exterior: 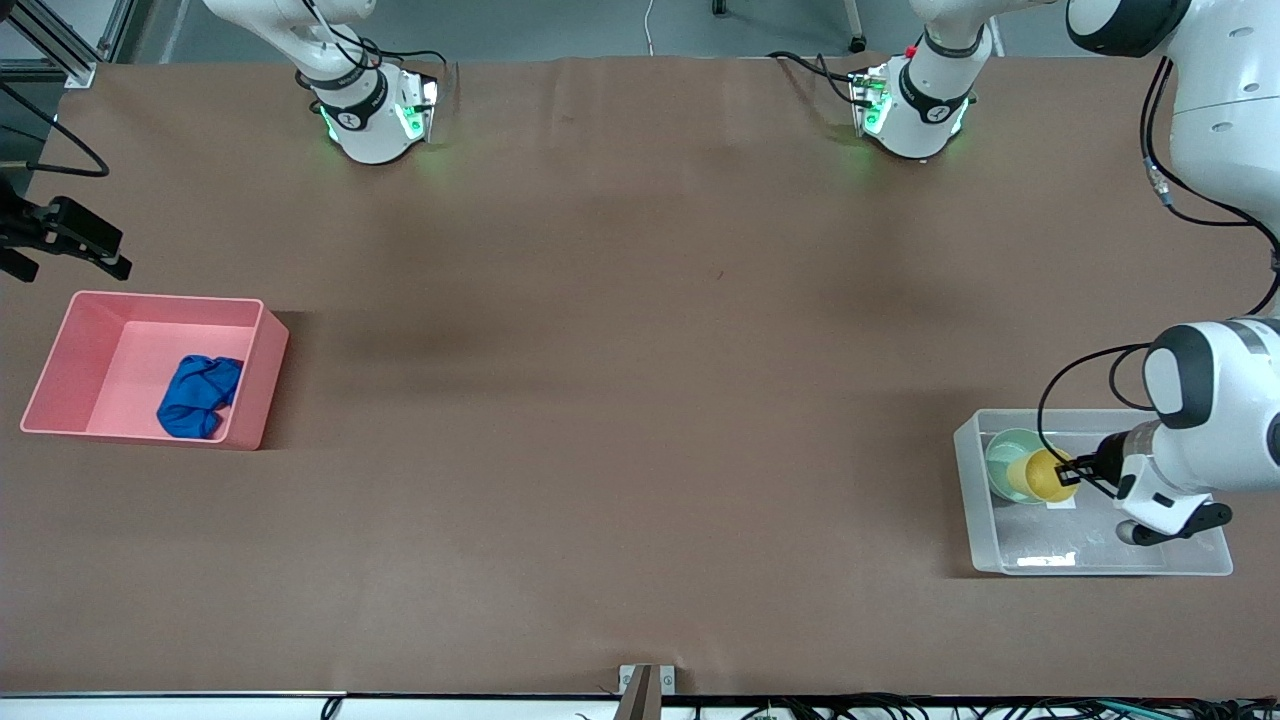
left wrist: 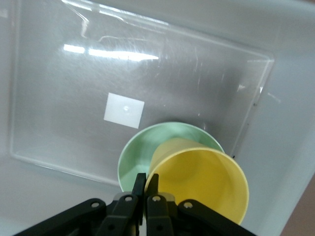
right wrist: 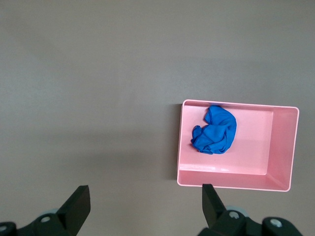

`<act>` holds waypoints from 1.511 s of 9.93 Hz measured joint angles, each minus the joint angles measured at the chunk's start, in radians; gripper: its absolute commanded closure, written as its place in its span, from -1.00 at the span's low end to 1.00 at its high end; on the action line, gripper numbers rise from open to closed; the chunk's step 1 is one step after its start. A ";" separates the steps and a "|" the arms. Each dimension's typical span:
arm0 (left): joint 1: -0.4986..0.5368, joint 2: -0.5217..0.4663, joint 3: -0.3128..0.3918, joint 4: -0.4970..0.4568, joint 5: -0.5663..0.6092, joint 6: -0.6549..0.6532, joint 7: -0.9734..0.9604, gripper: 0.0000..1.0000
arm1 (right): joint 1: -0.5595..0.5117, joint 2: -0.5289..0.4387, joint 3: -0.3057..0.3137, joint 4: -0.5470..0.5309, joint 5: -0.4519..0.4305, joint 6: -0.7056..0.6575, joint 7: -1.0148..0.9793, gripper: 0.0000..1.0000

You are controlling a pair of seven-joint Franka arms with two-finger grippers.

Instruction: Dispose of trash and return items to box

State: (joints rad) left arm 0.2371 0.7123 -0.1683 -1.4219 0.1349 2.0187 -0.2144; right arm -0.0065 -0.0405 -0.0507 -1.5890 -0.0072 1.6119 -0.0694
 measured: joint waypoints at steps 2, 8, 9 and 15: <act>0.000 0.001 -0.001 -0.012 0.000 0.000 0.000 -0.23 | 0.000 0.001 0.000 0.000 0.000 -0.001 0.000 -1.00; -0.003 -0.062 -0.011 0.013 0.000 0.014 0.000 -1.00 | 0.000 0.001 -0.002 0.000 0.000 -0.010 0.001 -1.00; -0.003 -0.111 -0.020 0.016 0.000 0.009 0.000 -1.00 | 0.000 0.001 -0.002 0.000 0.000 -0.011 0.001 -1.00; -0.004 -0.378 -0.120 0.023 0.000 -0.153 0.099 -1.00 | 0.000 0.003 -0.003 0.000 0.000 -0.012 0.001 -1.00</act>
State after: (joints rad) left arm 0.2330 0.3345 -0.2882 -1.3991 0.1348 1.8652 -0.1150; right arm -0.0067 -0.0377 -0.0535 -1.5885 -0.0072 1.5999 -0.0686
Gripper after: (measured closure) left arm 0.000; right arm 0.000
